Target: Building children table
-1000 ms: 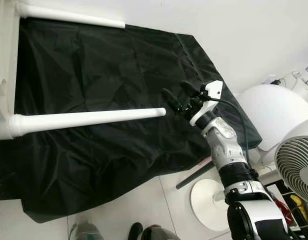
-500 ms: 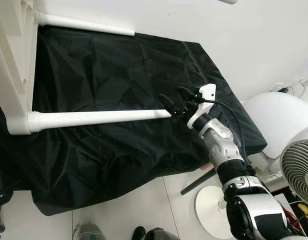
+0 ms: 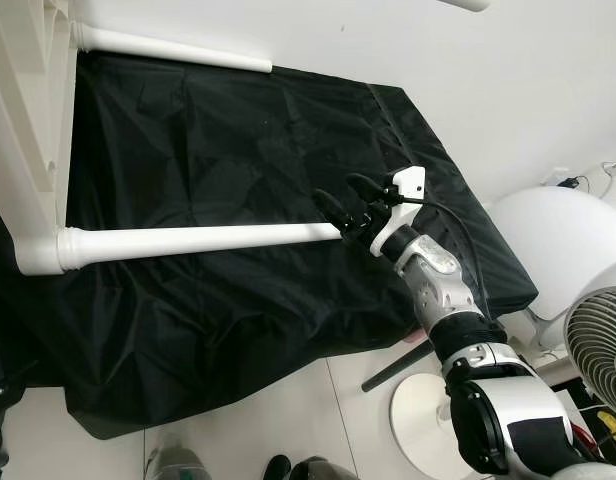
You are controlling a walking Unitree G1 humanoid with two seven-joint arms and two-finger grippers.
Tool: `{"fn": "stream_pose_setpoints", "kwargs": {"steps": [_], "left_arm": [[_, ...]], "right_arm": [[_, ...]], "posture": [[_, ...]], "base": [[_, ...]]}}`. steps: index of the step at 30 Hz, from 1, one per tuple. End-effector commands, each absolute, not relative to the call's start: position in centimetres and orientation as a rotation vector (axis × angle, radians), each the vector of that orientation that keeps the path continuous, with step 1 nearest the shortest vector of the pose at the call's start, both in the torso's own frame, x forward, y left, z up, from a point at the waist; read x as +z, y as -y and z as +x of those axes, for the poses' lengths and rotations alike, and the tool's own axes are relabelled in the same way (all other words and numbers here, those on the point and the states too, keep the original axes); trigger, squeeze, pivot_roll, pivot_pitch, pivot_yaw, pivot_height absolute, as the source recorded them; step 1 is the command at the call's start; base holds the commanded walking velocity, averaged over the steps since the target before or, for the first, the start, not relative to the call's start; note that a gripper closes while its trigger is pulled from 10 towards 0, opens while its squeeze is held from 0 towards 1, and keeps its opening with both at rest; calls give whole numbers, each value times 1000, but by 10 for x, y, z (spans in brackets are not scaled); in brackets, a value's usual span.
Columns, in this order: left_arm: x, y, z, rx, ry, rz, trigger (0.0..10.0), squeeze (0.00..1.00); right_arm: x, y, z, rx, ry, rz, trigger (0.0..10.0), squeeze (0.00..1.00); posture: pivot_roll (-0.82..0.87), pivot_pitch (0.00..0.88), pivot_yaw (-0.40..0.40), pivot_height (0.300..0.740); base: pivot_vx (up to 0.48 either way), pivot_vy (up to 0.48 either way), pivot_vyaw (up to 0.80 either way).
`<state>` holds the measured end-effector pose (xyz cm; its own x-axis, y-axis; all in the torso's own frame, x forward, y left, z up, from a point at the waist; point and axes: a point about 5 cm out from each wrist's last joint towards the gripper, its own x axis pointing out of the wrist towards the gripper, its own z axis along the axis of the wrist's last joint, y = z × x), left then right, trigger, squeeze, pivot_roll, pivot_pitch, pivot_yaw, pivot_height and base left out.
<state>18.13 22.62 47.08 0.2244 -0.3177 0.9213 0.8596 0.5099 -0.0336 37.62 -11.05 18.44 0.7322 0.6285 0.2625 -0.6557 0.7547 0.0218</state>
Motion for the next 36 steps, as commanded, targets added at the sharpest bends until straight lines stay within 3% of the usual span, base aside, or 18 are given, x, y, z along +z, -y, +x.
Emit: {"fn": "stream_pose_setpoints", "kwargs": {"steps": [1, 6, 9, 14, 21, 31, 36], "left_arm": [[465, -210, 152, -1375, 1216, -356, 10000, 0], [436, -207, 144, -1460, 1141, -316, 10000, 0], [410, -191, 153, -1482, 971, -219, 10000, 0], [385, -177, 169, -1506, 758, -207, 10000, 0], [365, -161, 184, -1511, 575, -119, 10000, 0], [343, -147, 208, -1396, 424, -18, 10000, 0], [300, -134, 243, -1186, 219, 122, 10000, 0]], "right_arm": [[184, 116, 377, 698, 249, 106, 10000, 0], [184, 119, 379, 695, 238, 98, 10000, 0], [184, 120, 380, 693, 233, 90, 10000, 0], [184, 121, 382, 696, 223, 73, 10000, 0], [184, 125, 383, 691, 217, 60, 10000, 0], [186, 125, 383, 667, 243, 68, 10000, 0], [177, 132, 377, 609, 262, 88, 10000, 0]], "posture": [[256, 120, -209, 740], [253, 118, -217, 740], [246, 127, -221, 740], [238, 131, -212, 740], [233, 136, -199, 740], [222, 147, -156, 740], [214, 155, -91, 740]], "base": [[0, 0, 0], [0, 0, 0], [0, 0, 0], [0, 0, 0], [0, 0, 0], [0, 0, 0], [0, 0, 0]]}}
